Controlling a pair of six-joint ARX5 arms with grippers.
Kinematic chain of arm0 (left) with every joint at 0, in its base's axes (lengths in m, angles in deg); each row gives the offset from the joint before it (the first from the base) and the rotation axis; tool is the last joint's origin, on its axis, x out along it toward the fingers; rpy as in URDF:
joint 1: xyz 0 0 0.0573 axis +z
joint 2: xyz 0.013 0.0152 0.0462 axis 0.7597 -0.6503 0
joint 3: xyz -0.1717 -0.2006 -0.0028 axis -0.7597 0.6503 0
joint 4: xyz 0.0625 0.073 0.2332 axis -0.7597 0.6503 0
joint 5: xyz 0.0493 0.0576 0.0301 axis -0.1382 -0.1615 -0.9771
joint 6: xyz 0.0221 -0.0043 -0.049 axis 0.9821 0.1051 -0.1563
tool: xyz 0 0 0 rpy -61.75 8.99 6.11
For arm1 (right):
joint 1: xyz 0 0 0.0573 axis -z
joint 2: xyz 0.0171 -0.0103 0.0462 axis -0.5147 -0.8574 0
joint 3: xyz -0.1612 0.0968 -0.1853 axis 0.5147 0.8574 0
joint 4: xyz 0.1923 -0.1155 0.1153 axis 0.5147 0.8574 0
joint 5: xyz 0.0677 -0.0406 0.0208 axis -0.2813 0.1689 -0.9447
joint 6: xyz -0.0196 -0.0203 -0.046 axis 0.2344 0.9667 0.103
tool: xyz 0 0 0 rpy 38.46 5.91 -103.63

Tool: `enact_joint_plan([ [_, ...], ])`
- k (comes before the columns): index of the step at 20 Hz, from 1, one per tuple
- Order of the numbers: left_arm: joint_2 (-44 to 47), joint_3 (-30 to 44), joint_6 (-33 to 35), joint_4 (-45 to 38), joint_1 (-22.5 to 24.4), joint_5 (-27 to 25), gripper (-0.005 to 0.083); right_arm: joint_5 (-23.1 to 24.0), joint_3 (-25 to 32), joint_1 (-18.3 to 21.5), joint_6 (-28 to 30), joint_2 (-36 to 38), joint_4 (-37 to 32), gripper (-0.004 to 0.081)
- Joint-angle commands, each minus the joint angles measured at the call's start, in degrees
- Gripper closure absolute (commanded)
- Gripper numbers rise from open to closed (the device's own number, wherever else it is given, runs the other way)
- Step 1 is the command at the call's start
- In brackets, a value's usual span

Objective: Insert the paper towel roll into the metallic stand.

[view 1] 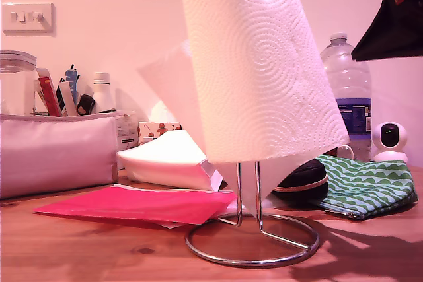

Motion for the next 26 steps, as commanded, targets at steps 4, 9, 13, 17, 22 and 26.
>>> enact_joint_plan([
  [4, -0.7, -0.24, 0.24, -0.74, -0.37, 0.66, 0.0786, 0.04, -0.44, 0.17, 0.35, 1.75, 1.18, 0.078],
  [9, -1.07, -0.24, -2.16, -0.74, -0.37, 0.7, 0.066, 0.02, -0.44, 0.17, 0.33, 2.25, 2.38, 0.0781],
  [13, -1.07, -0.24, -2.58, -0.74, -0.76, 0.7, 0.0505, 0.02, -0.44, 0.17, 0.35, 2.27, 2.36, 0.0781],
  [17, -1.07, -0.24, -2.56, -0.74, -0.76, 0.74, 0.0468, 0.02, -0.44, 0.17, 0.33, 2.27, 2.36, 0.0781],
  [22, -0.24, -0.24, -2.54, -0.76, -0.74, 0.7, 0.0612, 0.02, -0.44, 0.15, 0.33, 2.25, 2.38, 0.078],
  [26, 2.84, -0.24, -2.56, -0.76, -0.74, 0.37, 0.0788, 0.0, -0.44, 0.15, 0.31, 2.32, 2.36, 0.0781],
])
